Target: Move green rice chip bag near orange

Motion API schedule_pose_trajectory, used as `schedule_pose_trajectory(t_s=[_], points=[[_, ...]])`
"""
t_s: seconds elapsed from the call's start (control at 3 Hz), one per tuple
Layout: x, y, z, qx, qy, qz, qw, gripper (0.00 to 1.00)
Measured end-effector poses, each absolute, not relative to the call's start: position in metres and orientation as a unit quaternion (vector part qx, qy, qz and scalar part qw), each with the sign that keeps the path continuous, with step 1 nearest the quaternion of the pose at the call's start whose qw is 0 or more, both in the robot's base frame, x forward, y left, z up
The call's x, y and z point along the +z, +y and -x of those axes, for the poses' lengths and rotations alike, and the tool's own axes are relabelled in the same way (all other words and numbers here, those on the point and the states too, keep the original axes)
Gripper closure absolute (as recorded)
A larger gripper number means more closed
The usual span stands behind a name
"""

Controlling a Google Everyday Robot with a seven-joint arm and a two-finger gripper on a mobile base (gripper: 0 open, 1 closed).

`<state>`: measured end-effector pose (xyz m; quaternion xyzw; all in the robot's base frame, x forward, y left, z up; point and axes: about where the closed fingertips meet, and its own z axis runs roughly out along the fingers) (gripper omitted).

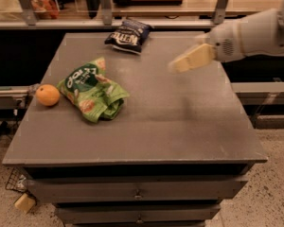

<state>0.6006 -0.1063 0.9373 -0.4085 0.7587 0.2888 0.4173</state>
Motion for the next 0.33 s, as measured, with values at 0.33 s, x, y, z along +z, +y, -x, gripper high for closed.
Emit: schedule_pose_trajectory(t_s=[0.33], points=[[0.9478, -0.1169, -0.6031, 0.283, 0.754, 0.407, 0.430, 0.00]])
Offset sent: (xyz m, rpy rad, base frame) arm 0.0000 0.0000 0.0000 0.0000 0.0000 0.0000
